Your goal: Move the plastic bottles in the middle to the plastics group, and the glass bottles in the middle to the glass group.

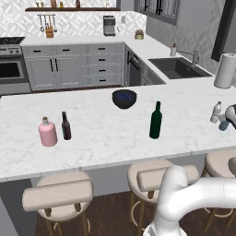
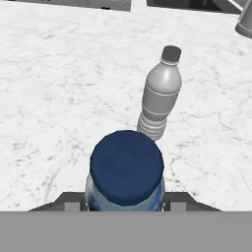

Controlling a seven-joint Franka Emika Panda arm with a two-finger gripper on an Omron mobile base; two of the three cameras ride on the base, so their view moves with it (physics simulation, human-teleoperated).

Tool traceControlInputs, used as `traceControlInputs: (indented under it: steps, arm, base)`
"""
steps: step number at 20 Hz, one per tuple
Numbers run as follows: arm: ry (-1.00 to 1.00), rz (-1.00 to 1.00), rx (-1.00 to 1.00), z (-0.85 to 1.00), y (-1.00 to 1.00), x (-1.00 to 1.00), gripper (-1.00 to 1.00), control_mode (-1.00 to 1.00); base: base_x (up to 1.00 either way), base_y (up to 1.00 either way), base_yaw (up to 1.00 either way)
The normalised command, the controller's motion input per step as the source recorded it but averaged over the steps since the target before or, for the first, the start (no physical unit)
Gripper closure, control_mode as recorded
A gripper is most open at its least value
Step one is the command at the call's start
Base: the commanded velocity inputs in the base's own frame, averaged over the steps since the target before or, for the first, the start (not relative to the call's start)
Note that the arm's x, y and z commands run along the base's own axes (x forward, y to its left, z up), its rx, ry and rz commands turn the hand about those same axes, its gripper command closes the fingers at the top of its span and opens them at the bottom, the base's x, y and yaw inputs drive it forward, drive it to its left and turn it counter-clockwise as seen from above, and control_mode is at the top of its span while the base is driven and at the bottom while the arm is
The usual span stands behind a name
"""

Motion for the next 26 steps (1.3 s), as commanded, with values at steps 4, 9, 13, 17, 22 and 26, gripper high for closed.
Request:
traceControlInputs:
  steps: [4,9,13,17,22,26]
  arm:
    - [0.00,0.00,0.00,-0.35,-0.17,0.04,1.00,-1.00]
    - [0.00,0.00,0.00,-0.39,-0.19,0.08,1.00,-1.00]
    - [0.00,0.00,0.00,-0.14,-0.12,0.03,1.00,-1.00]
    - [0.01,0.00,0.00,-0.11,-0.06,0.00,1.00,-1.00]
    - [0.00,0.00,0.00,0.00,0.00,0.00,1.00,-1.00]
    - [0.00,0.00,0.00,0.00,0.05,0.00,1.00,-1.00]
  base:
    - [0.00,0.00,0.00]
    - [0.00,0.00,0.00]
    - [0.00,0.00,0.00]
    - [0.00,0.00,0.00]
    - [0.00,0.00,0.00]
    - [0.00,0.00,0.00]
